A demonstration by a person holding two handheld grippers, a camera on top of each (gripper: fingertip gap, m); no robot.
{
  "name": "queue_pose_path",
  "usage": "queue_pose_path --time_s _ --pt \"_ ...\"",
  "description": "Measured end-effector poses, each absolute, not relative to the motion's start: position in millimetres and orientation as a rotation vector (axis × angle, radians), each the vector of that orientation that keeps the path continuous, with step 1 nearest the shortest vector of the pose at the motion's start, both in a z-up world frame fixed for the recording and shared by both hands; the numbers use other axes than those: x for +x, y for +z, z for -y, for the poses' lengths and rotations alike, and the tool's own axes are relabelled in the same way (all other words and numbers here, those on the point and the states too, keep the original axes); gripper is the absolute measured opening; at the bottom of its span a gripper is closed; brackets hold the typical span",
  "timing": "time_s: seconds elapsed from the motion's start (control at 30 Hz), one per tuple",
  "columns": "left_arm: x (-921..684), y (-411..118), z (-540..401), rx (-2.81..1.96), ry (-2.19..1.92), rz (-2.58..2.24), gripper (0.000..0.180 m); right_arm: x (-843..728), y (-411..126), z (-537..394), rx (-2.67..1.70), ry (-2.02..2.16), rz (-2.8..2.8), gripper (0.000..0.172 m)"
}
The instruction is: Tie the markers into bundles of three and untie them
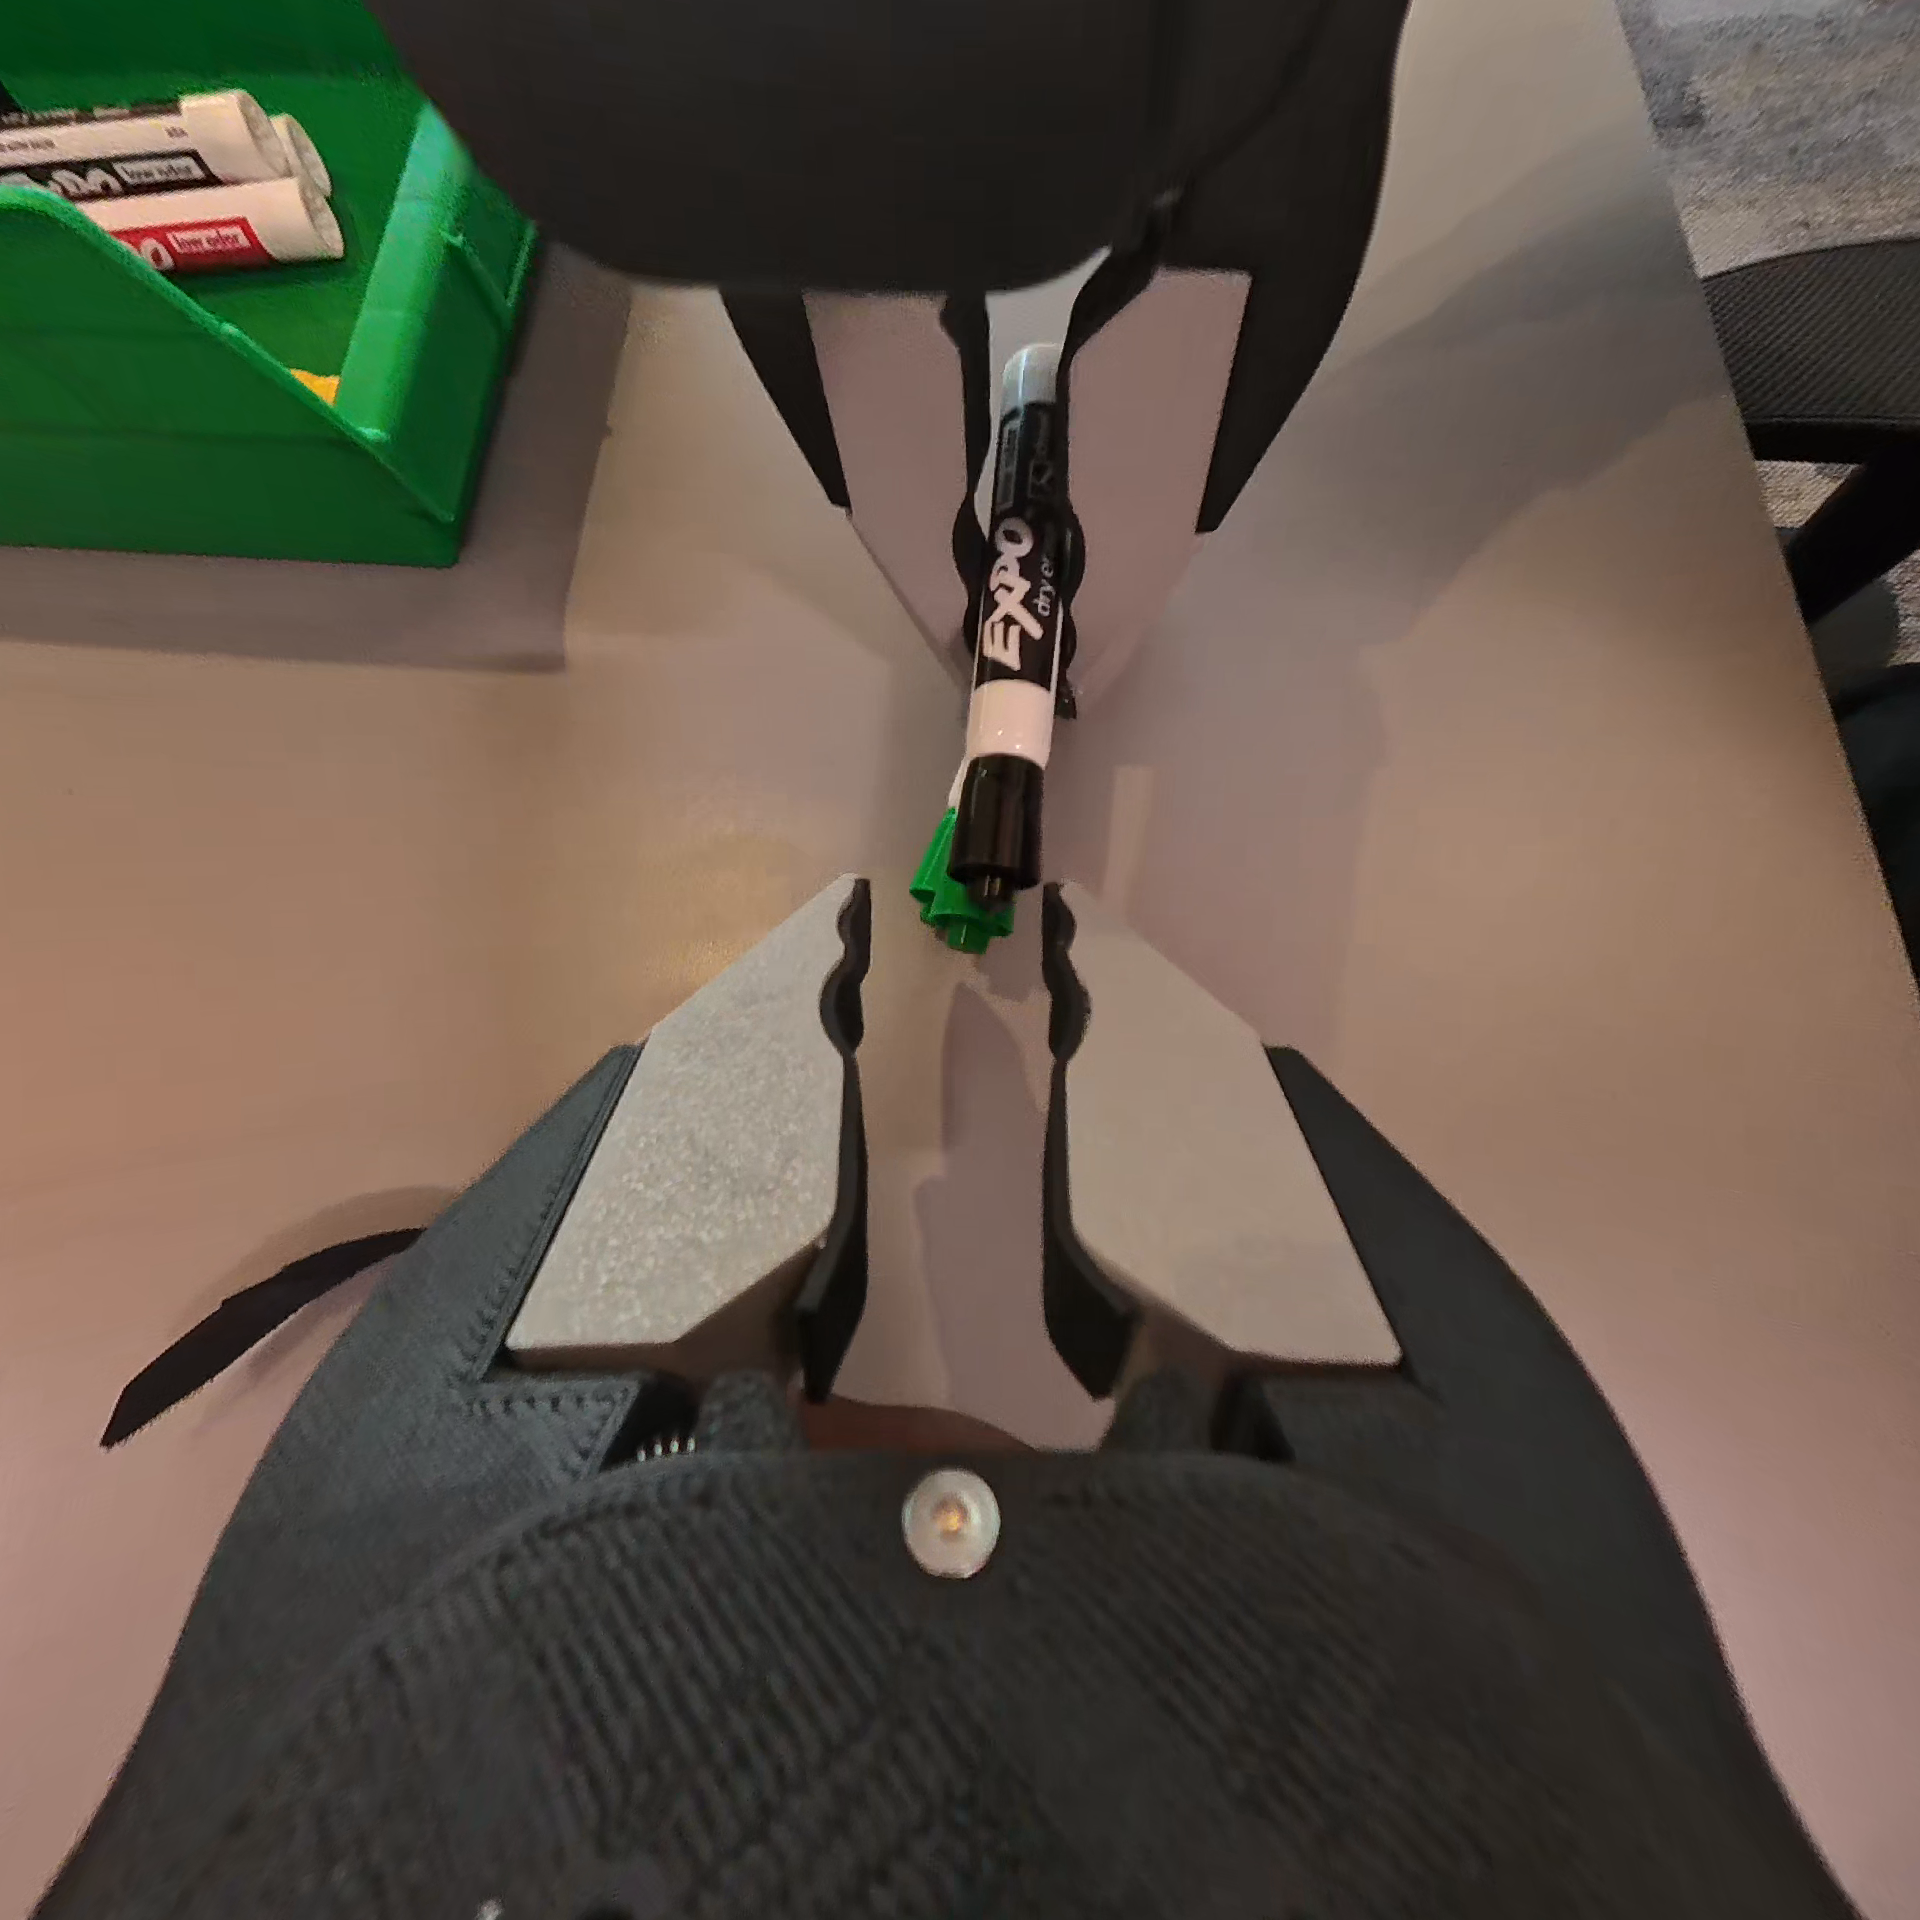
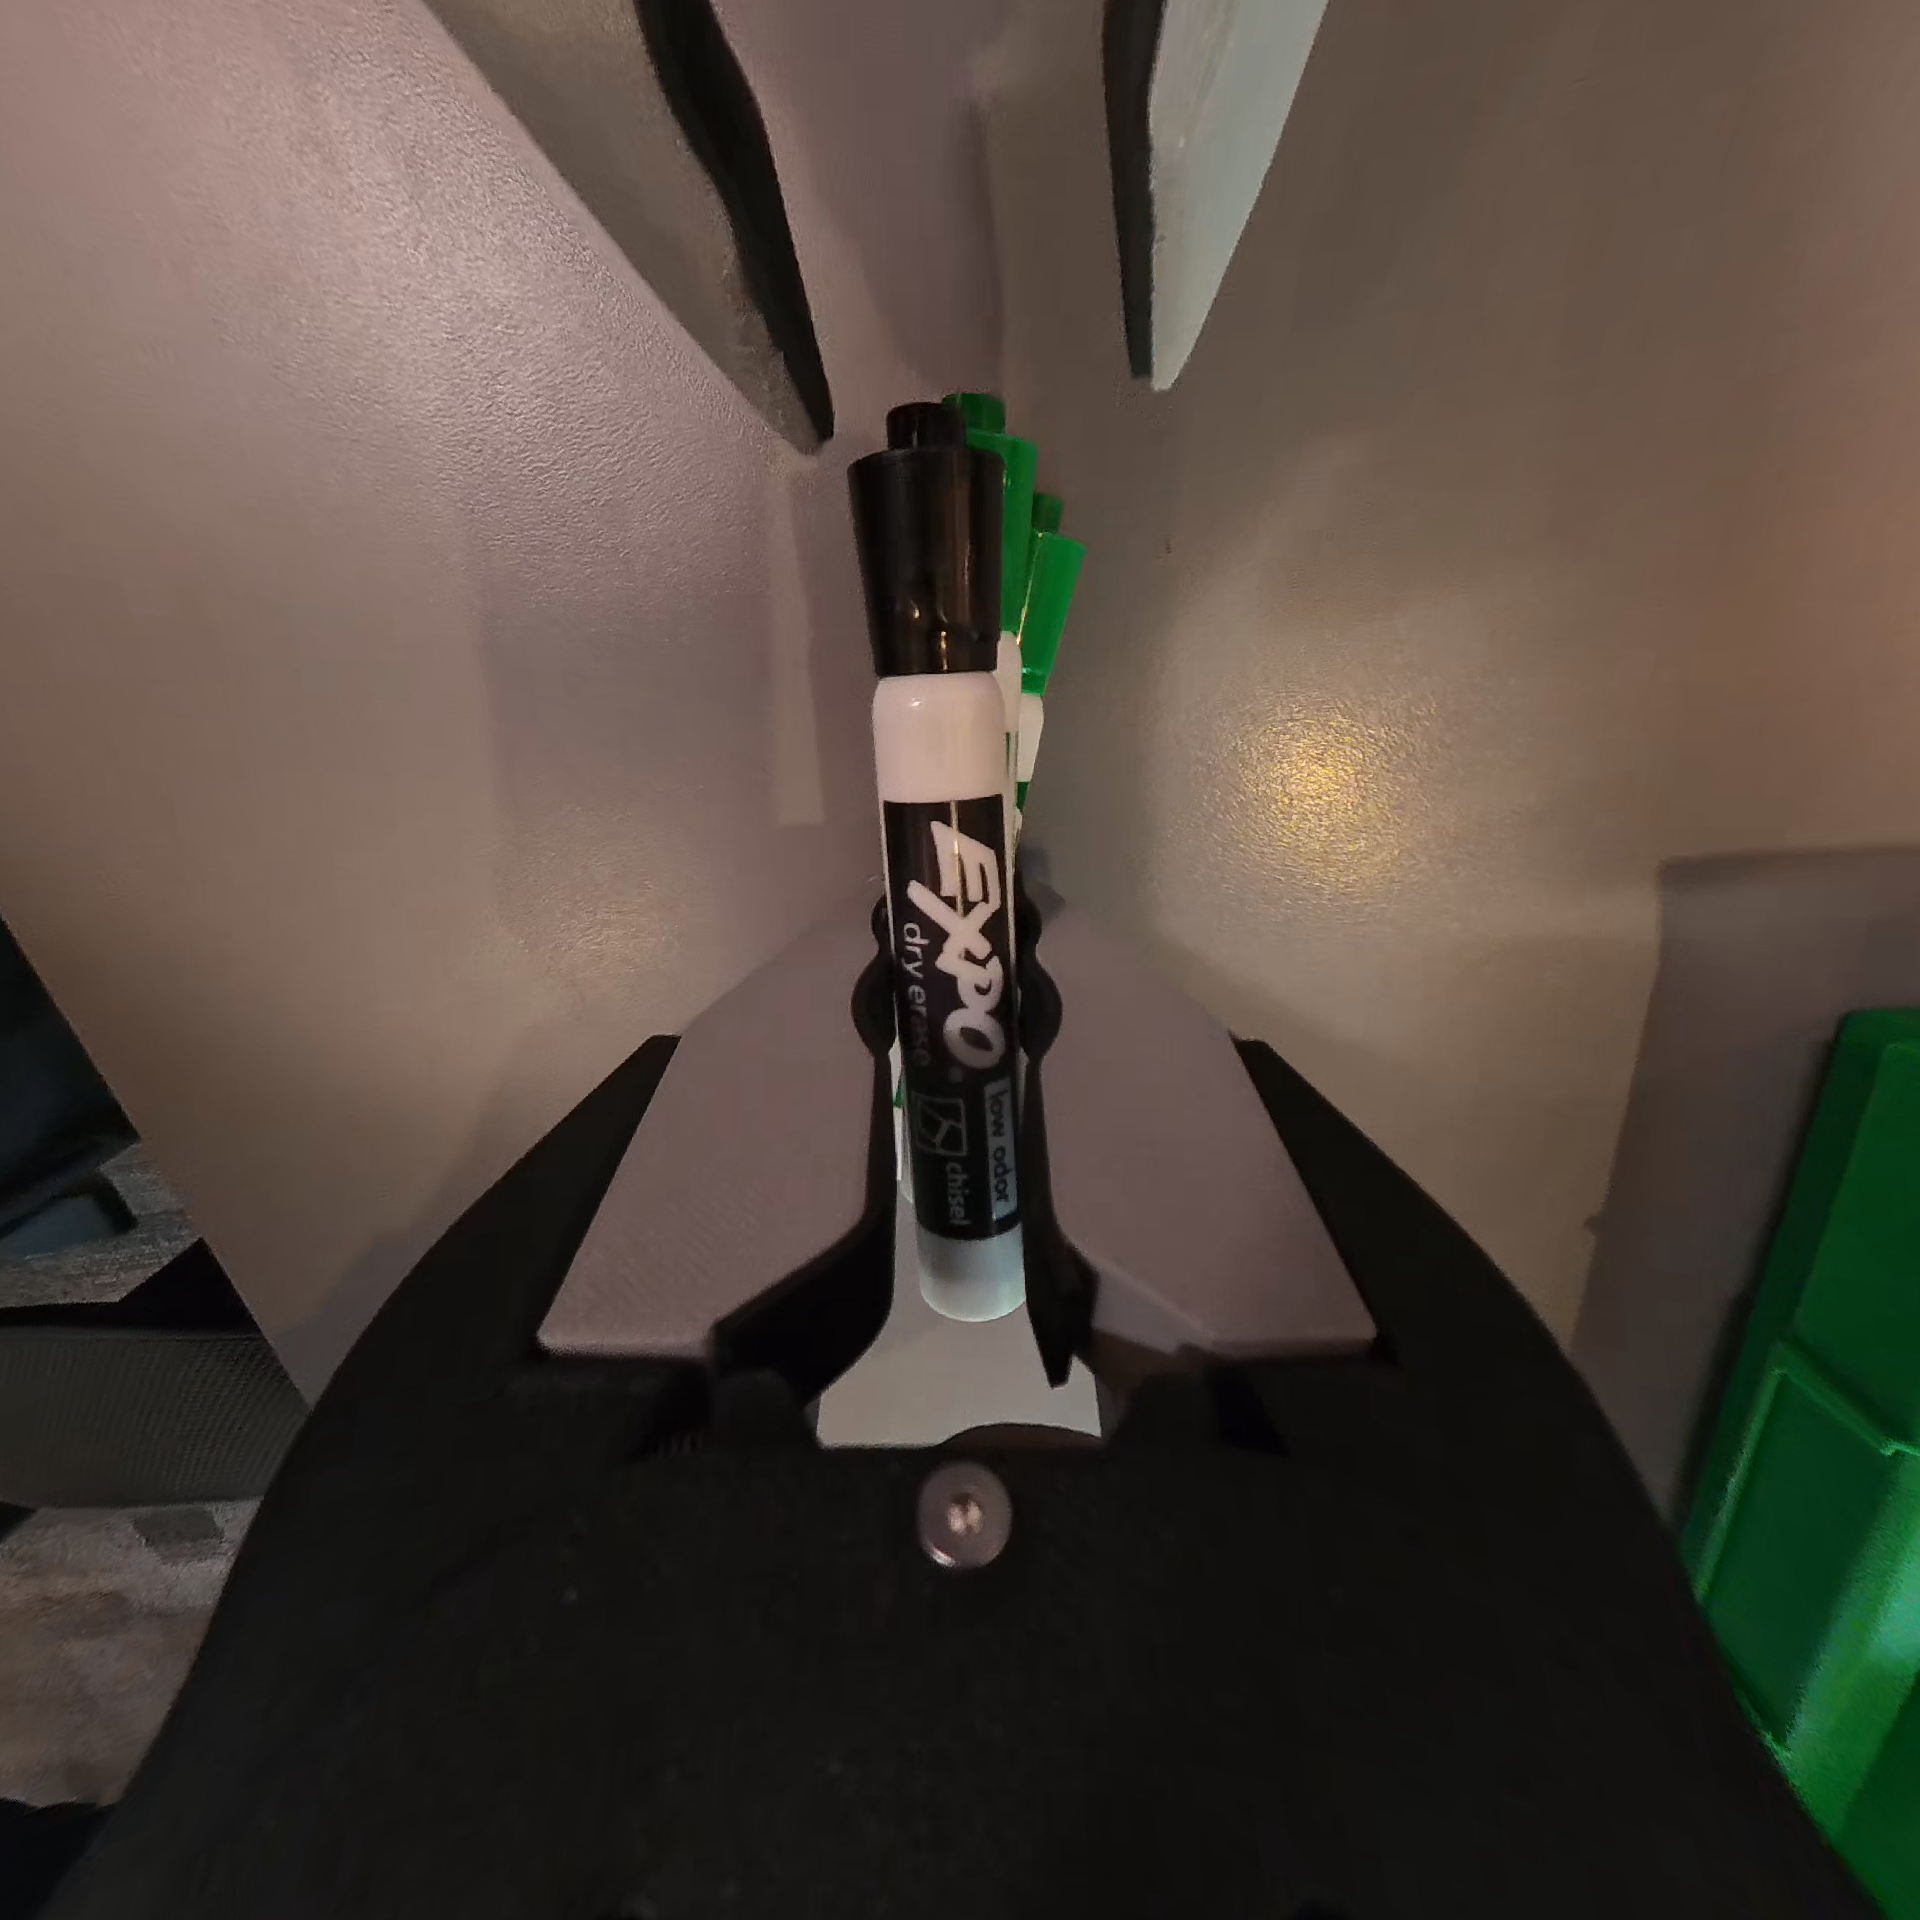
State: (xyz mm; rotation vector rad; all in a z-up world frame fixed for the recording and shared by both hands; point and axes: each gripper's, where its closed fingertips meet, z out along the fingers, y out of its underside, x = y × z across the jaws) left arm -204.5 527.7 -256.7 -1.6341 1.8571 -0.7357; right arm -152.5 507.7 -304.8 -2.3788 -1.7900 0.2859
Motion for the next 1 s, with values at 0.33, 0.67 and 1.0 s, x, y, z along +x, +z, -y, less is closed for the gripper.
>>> queue_pose_path --time_s 0.33,0.67,1.0 --pt "-223 -252 -543 -1.687 -0.711 -1.818 0.031 -152 -304 -509 -2.356 0.316 1.666 0.015" --pt "-246 -254 -566 -1.771 -0.661 -1.750 0.031 -148 -292 -518 -2.374 0.490 1.390 0.015" --pt "-289 -224 -610 -1.827 -0.639 -1.531 0.036 -152 -285 -524 -2.355 0.579 1.311 0.016"
